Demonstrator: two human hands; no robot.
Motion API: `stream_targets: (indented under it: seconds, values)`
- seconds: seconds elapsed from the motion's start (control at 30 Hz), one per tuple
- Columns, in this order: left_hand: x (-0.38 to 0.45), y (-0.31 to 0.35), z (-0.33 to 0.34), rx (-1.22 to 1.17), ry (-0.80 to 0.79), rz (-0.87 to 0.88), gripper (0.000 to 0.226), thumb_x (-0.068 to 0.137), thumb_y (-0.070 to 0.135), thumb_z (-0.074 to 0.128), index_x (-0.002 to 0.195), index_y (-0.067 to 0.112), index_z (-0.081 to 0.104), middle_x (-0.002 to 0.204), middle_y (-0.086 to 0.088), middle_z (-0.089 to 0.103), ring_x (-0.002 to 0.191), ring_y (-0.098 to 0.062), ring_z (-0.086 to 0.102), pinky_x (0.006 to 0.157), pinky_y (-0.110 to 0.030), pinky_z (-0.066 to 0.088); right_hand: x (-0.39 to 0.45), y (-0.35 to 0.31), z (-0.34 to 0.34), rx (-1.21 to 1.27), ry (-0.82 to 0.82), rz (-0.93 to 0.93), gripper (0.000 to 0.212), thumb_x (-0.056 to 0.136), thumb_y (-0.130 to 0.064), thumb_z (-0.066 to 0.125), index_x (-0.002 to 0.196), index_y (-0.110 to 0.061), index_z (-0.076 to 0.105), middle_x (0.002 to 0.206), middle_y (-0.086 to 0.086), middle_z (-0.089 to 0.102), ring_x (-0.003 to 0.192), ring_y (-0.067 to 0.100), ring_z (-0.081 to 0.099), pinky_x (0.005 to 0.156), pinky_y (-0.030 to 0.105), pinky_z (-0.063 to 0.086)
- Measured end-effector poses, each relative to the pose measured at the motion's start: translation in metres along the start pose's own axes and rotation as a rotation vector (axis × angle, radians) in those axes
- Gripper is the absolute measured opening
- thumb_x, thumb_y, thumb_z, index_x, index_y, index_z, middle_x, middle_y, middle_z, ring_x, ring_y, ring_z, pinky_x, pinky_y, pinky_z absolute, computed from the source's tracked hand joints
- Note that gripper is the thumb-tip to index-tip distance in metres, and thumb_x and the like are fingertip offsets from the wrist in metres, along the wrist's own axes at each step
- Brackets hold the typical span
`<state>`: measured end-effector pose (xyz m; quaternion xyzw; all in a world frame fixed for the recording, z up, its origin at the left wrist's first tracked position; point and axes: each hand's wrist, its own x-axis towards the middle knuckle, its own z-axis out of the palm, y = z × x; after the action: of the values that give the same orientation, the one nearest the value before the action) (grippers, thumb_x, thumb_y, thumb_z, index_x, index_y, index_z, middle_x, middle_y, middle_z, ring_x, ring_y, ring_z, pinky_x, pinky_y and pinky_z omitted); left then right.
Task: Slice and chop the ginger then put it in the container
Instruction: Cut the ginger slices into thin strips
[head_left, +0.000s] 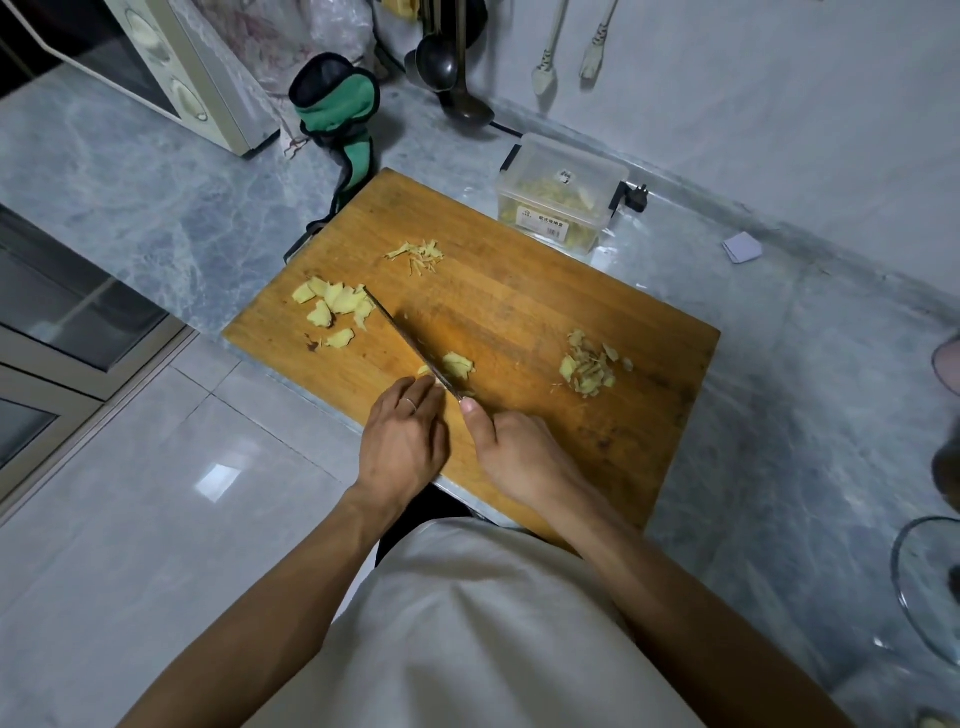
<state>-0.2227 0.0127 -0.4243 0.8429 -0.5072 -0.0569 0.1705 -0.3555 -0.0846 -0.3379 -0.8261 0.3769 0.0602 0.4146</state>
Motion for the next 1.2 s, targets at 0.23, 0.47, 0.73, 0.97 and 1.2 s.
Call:
stream_targets:
  seconds: [0.23, 0.47, 0.73, 0.97, 1.2]
  values:
    - [-0.0016, 0.0019, 0.0022, -0.016, 0.029, -0.012, 0.039, 0.087, 0.016, 0.047, 0.119, 0.004, 0.064, 0.127, -0.015, 0.06, 0.12, -0.033, 0.051, 0.098, -0.044, 0.046, -0.0079, 0.0001, -0.0053, 0.004, -0.035, 0.017, 0.07, 0.106, -0.058, 0.023, 0.056, -0.013, 0.043, 0.052, -0.001, 0.046, 0.046, 0.013, 0.043, 0.046, 0.03, 0.029]
    - [-0.0001, 0.0015, 0.0036, -0.061, 0.043, -0.015, 0.035, 0.088, 0.016, 0.043, 0.113, 0.007, 0.064, 0.123, -0.013, 0.061, 0.116, -0.032, 0.052, 0.094, -0.045, 0.046, -0.0036, -0.0042, -0.0001, -0.019, -0.019, 0.011, 0.071, 0.107, -0.056, 0.024, 0.052, -0.015, 0.042, 0.051, 0.0, 0.046, 0.049, 0.015, 0.046, 0.046, 0.031, 0.027]
    - [-0.0031, 0.0068, 0.0012, -0.105, 0.095, -0.055, 0.038, 0.085, 0.015, 0.049, 0.114, 0.001, 0.069, 0.126, -0.018, 0.061, 0.118, -0.035, 0.053, 0.095, -0.044, 0.05, -0.007, -0.0016, -0.0021, -0.027, -0.018, -0.001, 0.071, 0.107, -0.055, 0.022, 0.054, -0.012, 0.042, 0.054, 0.002, 0.046, 0.051, 0.015, 0.043, 0.048, 0.033, 0.027]
    - [-0.002, 0.0081, 0.0012, -0.127, 0.101, -0.077, 0.038, 0.083, 0.014, 0.051, 0.112, 0.0, 0.07, 0.123, -0.019, 0.061, 0.116, -0.035, 0.053, 0.093, -0.045, 0.05, -0.0042, -0.0003, -0.0023, -0.044, -0.036, 0.009, 0.071, 0.106, -0.058, 0.021, 0.056, -0.014, 0.044, 0.058, 0.003, 0.048, 0.058, 0.019, 0.046, 0.05, 0.033, 0.028]
    - [-0.004, 0.0092, 0.0002, -0.159, 0.098, -0.091, 0.044, 0.085, 0.019, 0.043, 0.115, 0.001, 0.07, 0.127, -0.016, 0.06, 0.119, -0.033, 0.052, 0.096, -0.044, 0.049, -0.0046, 0.0004, -0.0037, -0.037, -0.03, -0.003, 0.072, 0.107, -0.055, 0.021, 0.055, -0.01, 0.045, 0.055, 0.004, 0.048, 0.056, 0.02, 0.046, 0.056, 0.035, 0.029]
